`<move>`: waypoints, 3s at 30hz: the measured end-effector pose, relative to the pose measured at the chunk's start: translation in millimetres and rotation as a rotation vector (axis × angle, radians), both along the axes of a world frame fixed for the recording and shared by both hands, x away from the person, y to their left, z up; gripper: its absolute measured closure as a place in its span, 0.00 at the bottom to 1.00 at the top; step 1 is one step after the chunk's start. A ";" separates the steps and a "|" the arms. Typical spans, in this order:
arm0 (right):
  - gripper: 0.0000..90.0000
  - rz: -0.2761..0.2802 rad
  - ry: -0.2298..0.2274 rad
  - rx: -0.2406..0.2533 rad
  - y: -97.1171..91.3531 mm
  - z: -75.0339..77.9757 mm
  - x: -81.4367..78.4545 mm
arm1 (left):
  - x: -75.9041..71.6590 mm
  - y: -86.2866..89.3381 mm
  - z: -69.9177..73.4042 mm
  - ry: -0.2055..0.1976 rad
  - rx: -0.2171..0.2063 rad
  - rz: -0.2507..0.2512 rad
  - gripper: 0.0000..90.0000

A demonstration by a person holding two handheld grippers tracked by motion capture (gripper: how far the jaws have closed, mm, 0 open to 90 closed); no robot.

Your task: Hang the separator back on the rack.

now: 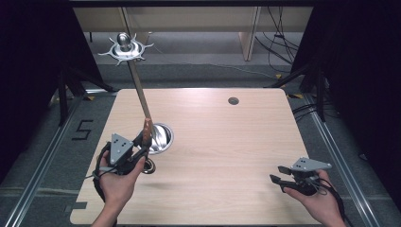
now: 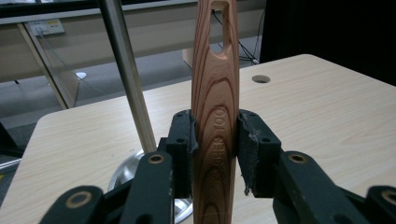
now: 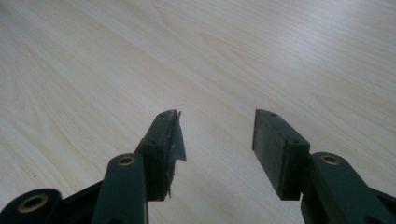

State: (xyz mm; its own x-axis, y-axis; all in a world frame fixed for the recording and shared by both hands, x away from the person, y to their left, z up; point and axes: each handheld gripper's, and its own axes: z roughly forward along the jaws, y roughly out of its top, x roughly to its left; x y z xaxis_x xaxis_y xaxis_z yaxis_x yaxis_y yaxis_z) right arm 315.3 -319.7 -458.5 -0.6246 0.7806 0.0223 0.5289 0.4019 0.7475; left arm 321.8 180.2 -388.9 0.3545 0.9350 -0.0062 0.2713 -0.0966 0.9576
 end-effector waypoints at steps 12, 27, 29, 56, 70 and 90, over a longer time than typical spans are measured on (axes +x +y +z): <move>0.57 0.000 -0.003 0.001 0.3 0.1 -0.1 | -3.6 0.9 8.1 -0.039 0.007 0.008 0.75; 0.56 0.009 -0.018 -0.006 -0.7 0.4 1.0 | -5.8 4.5 19.5 -0.072 0.001 0.016 0.75; 0.56 0.009 -0.019 -0.004 -0.7 0.4 0.9 | -6.3 5.1 21.1 -0.073 -0.002 0.020 0.75; 0.56 0.007 -0.023 -0.004 -0.8 0.1 1.5 | -5.9 7.4 34.8 -0.093 -0.005 0.024 0.75; 0.56 -0.004 -0.009 0.002 0.2 -0.4 0.7 | -4.5 10.2 43.8 -0.101 -0.010 0.025 0.75; 0.56 0.002 -0.021 -0.003 -0.4 -0.3 2.2 | -2.1 12.9 55.2 -0.110 -0.018 0.031 0.75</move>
State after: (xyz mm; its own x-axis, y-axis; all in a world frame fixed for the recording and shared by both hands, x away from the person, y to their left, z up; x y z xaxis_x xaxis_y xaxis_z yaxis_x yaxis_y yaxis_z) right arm 317.5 -320.1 -458.9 -0.6261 0.7797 0.0073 0.5128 0.4047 0.7572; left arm 319.6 193.1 -333.7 0.3253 0.9455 0.0144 0.1674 -0.0725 0.9832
